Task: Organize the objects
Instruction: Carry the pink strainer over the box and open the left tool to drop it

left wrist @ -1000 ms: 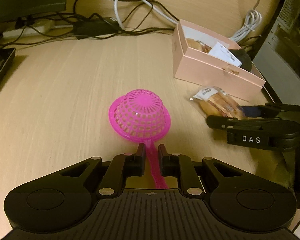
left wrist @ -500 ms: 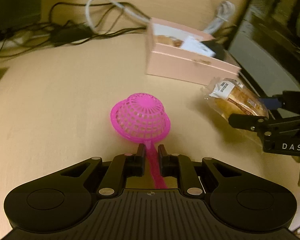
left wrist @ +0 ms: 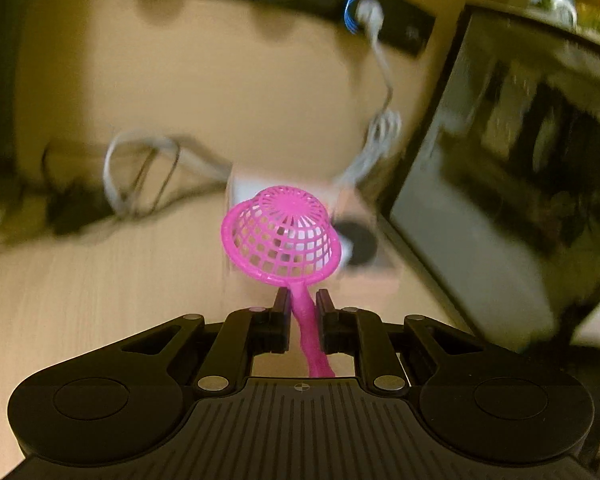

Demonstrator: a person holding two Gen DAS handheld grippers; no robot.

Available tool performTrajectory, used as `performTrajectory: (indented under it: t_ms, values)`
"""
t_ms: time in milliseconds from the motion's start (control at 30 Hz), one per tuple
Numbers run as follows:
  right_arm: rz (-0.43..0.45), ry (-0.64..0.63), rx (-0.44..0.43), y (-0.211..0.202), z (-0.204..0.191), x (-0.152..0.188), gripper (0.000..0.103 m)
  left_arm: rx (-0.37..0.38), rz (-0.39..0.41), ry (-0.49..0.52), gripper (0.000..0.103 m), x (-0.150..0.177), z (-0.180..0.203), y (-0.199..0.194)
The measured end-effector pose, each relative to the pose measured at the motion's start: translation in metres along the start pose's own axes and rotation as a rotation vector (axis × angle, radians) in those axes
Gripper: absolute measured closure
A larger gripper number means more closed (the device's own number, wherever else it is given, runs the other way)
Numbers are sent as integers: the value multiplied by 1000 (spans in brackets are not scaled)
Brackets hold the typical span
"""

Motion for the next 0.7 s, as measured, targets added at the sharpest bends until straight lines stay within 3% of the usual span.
performTrajectory:
  t_ms: [133,367,467,567,700]
  values:
    - [15,54,6,-1,6,4,43,17,58,9,88,-52,8,28]
    - [52,111,29,-4,16,7,43,69,52,-75,88,-93,23,93]
    - [50,140,34,1,20,7,43,91,51,-130,86,-93,21,130]
    - [40,163,41,5,22,8,43,72,-56,-123,85,-73,12,169]
    - [34,173,48,9,28,4,43,31,-64,-141,85,-54,-10,164]
Point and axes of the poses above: each gripper's, at about its wrist camera, not at the fingertips, and y roughly the way its jaws point, z to its right, x to its underside, the point moved 7 cm from there along y, roughly the way its jaws point, and after that the axes turned 1 degree about z, right-handed, at the moved point
